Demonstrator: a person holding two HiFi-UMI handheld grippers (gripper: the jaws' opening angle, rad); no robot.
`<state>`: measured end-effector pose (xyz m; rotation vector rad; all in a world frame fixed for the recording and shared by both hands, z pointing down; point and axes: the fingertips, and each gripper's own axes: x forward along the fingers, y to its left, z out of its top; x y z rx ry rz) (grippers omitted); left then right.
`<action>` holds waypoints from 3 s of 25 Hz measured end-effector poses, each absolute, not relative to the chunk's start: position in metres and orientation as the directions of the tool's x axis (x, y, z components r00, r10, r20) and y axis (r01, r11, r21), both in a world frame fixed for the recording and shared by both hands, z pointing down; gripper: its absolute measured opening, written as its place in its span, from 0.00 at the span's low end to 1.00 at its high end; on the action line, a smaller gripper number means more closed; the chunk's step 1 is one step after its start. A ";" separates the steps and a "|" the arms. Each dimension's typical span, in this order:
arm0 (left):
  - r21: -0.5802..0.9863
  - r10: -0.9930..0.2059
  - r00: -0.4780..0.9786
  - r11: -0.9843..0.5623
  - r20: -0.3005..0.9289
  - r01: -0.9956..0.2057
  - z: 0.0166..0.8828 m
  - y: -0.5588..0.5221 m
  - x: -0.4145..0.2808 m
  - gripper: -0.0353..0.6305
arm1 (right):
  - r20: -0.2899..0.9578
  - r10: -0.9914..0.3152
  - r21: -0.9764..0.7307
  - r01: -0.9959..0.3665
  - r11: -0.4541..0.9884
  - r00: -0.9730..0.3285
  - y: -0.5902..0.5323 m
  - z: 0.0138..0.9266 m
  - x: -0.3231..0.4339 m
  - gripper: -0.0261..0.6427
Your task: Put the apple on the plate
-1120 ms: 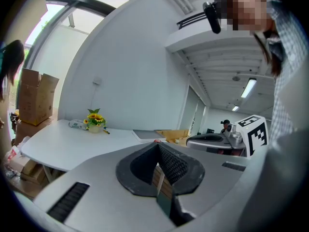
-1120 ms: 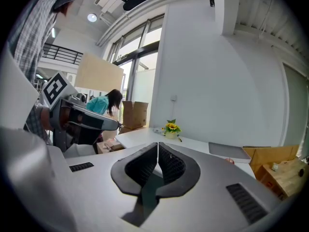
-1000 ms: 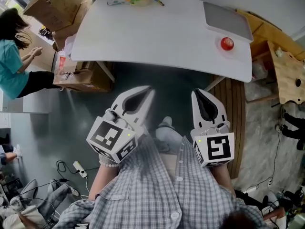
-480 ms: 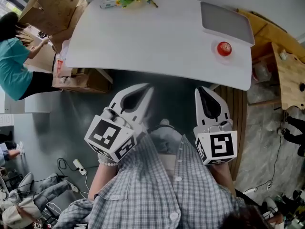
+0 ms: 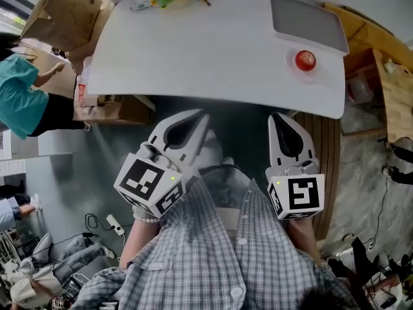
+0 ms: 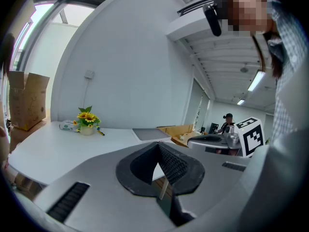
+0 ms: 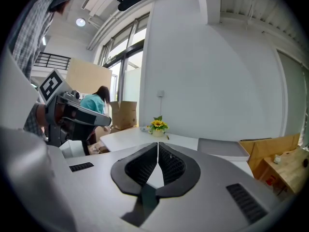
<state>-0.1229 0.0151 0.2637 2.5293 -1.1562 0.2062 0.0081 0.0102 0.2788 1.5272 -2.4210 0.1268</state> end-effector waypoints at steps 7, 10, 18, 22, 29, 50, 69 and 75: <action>0.268 -0.646 0.719 -0.667 0.254 -0.695 0.265 -0.025 -0.102 0.07 | 0.280 -0.902 0.095 -0.926 0.366 -0.328 -0.012 0.277 0.026 0.07; 0.271 -0.613 0.750 -0.700 0.247 -0.661 0.264 -0.043 -0.089 0.07 | 0.288 -0.914 0.102 -0.940 0.326 -0.286 -0.025 0.275 0.037 0.07; 0.278 -0.553 0.802 -0.752 0.227 -0.597 0.258 -0.096 -0.074 0.07 | 0.297 -0.932 0.132 -0.958 0.256 -0.208 -0.067 0.268 0.048 0.07; 0.282 -0.532 0.821 -0.771 0.208 -0.571 0.257 -0.122 -0.075 0.07 | 0.300 -0.939 0.157 -0.962 0.225 -0.170 -0.087 0.267 0.045 0.07; 0.296 -0.489 0.850 -0.796 0.196 -0.527 0.262 -0.161 -0.081 0.07 | 0.305 -0.945 0.180 -0.968 0.177 -0.116 -0.119 0.265 0.036 0.07; 0.369 -0.403 0.874 -0.795 0.273 -0.482 0.304 -0.185 -0.035 0.07 | 0.382 -0.924 0.169 -0.983 0.077 -0.007 -0.158 0.293 0.110 0.07; 0.510 -0.481 0.773 -0.580 0.414 -0.635 0.366 -0.239 0.053 0.07 | 0.539 -0.842 0.094 -0.991 0.099 -0.033 -0.212 0.357 0.243 0.07; 0.526 -0.433 0.776 -0.572 0.458 -0.630 0.398 -0.248 0.083 0.07 | 0.609 -0.791 0.017 -0.996 0.088 -0.059 -0.220 0.401 0.276 0.07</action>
